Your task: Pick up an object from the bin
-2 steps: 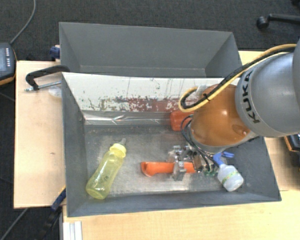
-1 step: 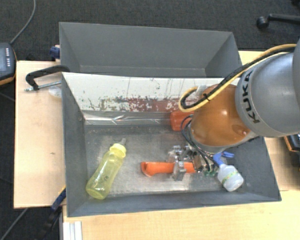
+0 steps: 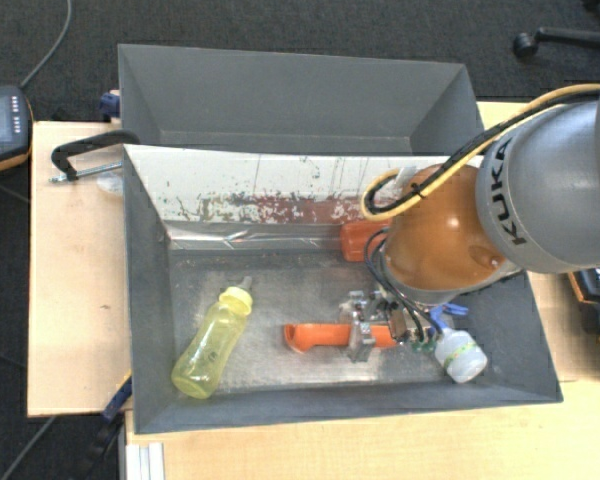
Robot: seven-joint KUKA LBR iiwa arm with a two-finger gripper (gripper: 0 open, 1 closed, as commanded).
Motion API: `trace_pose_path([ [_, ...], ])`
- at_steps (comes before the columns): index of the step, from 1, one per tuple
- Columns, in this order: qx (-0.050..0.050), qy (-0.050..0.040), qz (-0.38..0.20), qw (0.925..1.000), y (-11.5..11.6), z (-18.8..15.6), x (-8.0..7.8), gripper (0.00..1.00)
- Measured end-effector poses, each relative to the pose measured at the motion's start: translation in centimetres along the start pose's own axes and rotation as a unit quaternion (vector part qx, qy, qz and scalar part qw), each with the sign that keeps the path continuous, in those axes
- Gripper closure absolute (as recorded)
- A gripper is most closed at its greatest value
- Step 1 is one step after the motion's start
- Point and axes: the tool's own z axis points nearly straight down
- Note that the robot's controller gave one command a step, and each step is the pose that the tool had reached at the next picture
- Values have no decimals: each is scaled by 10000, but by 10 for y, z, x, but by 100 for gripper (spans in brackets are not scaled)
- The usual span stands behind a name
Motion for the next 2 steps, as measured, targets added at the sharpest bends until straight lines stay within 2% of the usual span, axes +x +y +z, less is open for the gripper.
trace_pose_path([
  [1,0,-3,-2,10000,0,-23,0,100],
  [2,1,-42,-2,10000,0,-47,-2,100],
])
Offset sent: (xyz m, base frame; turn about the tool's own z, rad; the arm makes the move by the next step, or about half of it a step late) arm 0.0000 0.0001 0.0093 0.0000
